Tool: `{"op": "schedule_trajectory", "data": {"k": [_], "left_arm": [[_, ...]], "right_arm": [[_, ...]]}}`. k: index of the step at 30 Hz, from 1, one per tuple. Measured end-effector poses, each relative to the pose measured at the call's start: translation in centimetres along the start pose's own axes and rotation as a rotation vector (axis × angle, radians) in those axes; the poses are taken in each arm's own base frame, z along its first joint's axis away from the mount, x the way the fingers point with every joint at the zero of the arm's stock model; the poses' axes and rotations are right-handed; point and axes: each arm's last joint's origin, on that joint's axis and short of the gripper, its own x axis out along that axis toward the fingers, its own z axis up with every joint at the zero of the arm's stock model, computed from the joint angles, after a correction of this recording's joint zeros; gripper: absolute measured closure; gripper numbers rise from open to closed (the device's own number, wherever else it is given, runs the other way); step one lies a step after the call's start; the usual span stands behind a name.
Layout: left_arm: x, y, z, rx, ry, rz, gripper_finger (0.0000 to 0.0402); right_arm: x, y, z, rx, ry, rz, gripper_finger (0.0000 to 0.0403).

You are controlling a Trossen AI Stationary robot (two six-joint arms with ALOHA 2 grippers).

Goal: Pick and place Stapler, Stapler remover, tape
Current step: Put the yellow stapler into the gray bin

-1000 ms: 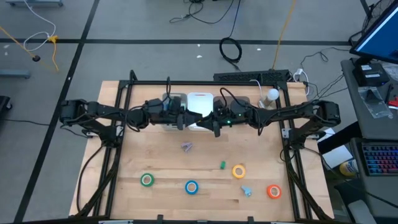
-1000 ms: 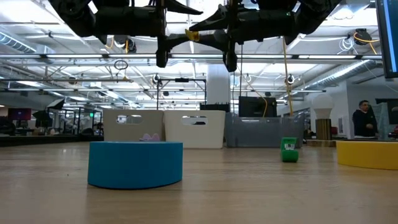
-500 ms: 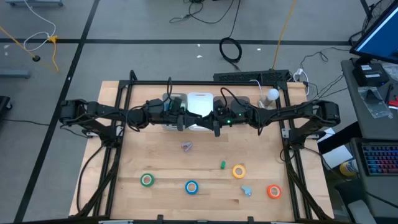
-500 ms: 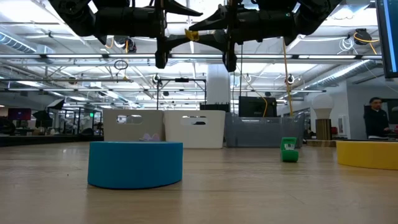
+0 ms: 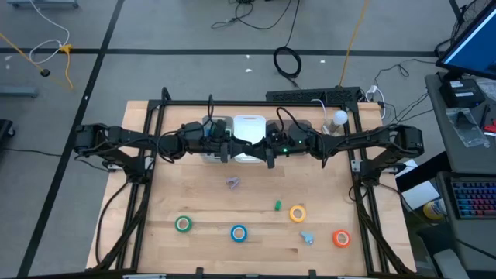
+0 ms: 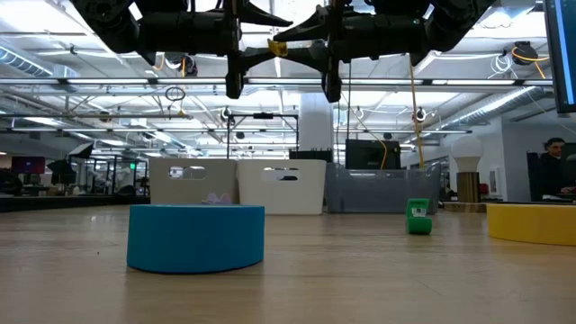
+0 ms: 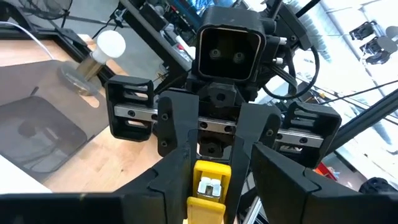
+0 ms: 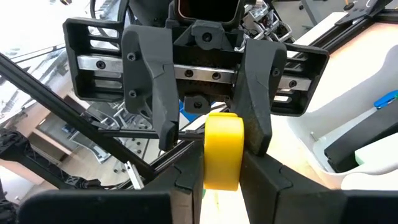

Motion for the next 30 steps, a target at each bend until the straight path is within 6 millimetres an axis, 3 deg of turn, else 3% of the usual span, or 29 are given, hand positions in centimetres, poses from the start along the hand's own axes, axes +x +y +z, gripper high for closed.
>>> {"op": "schedule_trajectory", "data": {"k": [12, 23, 30], "left_arm": [[-0.01, 0.3, -0.38, 0.038, 0.049, 0.02, 0.0237], [-0.01, 0.28, -0.46, 0.06, 0.069, 0.003, 0.0327], [-0.09, 0.56, -0.1, 0.061, 0.06, 0.003, 0.032]], "right_arm": [[0.0, 0.01, 0.02, 0.017, -0.003, 0.0, 0.0332], [0.0, 0.09, 0.06, 0.022, -0.004, 0.01, 0.0332], [-0.02, 0.13, 0.05, 0.021, 0.008, 0.027, 0.0326]]}}
